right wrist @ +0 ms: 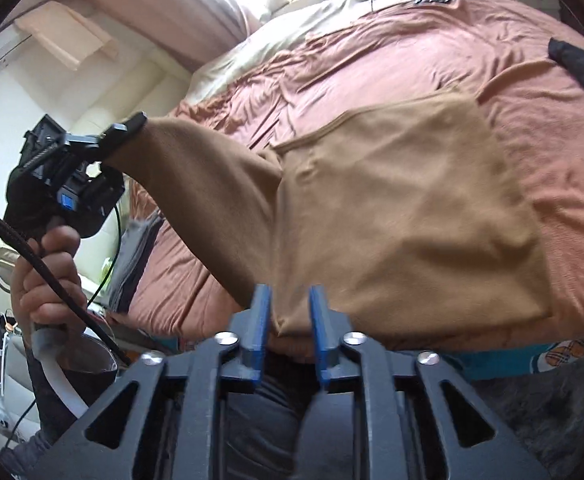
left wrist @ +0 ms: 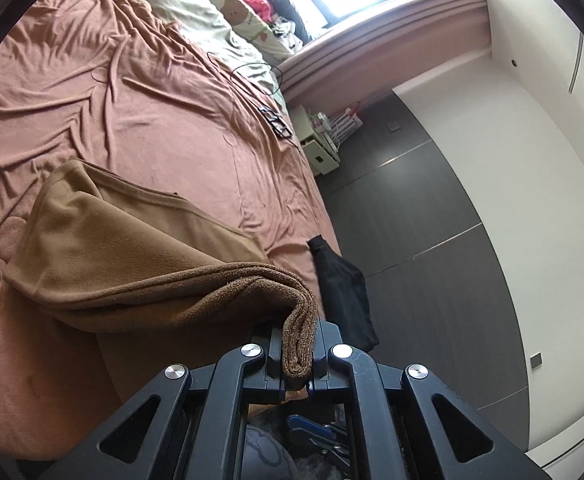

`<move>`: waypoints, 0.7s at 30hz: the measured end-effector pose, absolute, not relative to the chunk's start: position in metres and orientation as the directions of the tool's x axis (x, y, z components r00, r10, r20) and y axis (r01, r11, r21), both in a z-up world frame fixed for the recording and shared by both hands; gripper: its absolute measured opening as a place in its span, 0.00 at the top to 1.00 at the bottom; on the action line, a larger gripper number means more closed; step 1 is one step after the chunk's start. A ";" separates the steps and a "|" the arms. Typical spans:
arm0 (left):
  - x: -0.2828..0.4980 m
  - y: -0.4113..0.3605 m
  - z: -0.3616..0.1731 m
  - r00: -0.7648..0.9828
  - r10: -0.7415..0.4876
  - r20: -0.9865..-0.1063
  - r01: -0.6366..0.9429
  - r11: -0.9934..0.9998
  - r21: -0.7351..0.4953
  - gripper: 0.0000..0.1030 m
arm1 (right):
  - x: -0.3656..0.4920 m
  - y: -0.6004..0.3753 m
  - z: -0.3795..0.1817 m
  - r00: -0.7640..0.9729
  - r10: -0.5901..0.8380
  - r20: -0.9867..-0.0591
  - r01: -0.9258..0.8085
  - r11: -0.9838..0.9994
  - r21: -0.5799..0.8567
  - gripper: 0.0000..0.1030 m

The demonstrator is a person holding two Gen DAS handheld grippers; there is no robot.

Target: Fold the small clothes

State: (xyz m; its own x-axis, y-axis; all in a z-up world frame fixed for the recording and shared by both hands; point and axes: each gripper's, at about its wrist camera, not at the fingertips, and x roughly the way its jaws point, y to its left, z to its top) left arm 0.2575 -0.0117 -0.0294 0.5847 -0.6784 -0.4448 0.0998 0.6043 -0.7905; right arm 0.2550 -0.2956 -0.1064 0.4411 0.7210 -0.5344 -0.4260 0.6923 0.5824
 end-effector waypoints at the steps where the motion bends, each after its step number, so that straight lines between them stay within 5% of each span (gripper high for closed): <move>1: 0.259 -0.018 -0.031 0.577 -0.680 -0.453 0.100 0.609 -0.787 0.94 | 0.252 -0.301 -0.106 0.459 0.720 -0.520 -0.426 0.692 0.582 0.52; 2: 0.261 -0.024 -0.032 0.567 -0.683 -0.461 0.101 0.613 -0.783 0.94 | 0.247 -0.310 -0.107 0.477 0.716 -0.510 -0.420 0.695 0.583 0.46; 21: 0.292 -0.133 -0.087 0.361 -0.679 -0.639 0.131 0.715 -0.687 0.94 | 0.243 -0.367 -0.143 0.502 0.676 -0.539 -0.289 0.719 0.633 0.46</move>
